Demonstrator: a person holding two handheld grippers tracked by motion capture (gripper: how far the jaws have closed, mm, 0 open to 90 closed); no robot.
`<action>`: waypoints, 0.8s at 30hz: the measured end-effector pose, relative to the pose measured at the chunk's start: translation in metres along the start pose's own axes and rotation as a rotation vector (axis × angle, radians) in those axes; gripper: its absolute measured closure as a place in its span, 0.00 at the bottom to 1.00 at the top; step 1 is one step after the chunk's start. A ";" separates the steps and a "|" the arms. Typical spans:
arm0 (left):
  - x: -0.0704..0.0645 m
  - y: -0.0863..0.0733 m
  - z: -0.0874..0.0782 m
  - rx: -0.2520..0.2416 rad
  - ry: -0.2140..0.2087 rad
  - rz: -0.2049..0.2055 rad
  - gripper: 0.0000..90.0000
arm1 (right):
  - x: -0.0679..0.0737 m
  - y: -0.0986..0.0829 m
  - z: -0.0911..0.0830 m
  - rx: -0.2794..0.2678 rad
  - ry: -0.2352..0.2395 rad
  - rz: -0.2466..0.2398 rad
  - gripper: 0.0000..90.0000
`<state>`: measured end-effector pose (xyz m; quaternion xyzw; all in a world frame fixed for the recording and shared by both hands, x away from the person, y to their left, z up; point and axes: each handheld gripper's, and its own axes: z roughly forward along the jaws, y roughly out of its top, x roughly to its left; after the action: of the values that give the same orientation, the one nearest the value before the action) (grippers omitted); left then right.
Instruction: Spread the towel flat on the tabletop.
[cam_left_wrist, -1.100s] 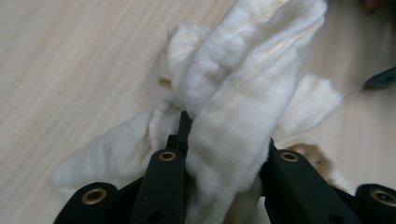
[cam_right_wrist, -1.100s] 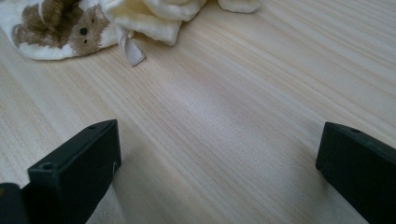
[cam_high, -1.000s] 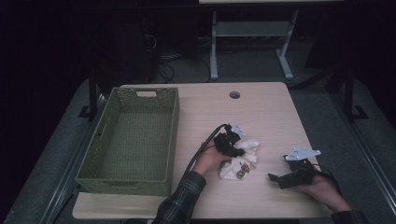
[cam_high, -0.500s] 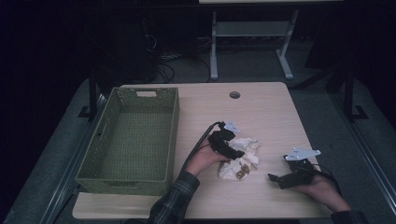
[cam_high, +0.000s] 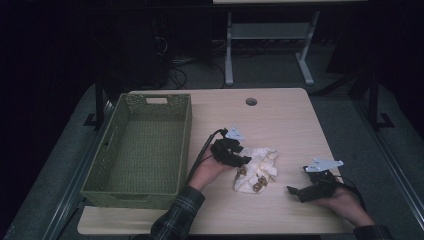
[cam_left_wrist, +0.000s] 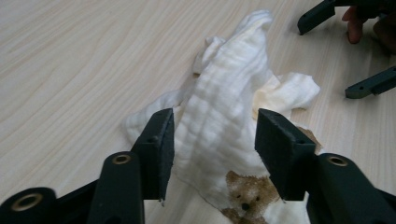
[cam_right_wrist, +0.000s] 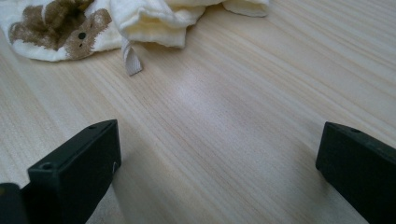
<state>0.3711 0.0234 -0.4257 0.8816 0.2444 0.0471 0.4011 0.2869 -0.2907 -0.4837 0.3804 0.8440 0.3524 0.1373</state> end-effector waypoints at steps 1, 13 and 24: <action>0.001 0.000 0.001 0.004 0.003 -0.001 0.53 | 0.000 0.000 0.000 0.000 0.000 0.000 0.00; 0.013 -0.015 0.025 0.075 0.021 -0.037 0.57 | 0.001 0.005 0.000 0.050 0.005 0.000 0.00; 0.006 -0.016 0.004 0.037 0.080 -0.061 0.94 | 0.001 0.031 -0.012 -0.018 -0.027 -0.039 0.27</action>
<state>0.3711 0.0317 -0.4406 0.8783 0.2881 0.0657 0.3759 0.2966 -0.2816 -0.4535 0.3674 0.8461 0.3520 0.1586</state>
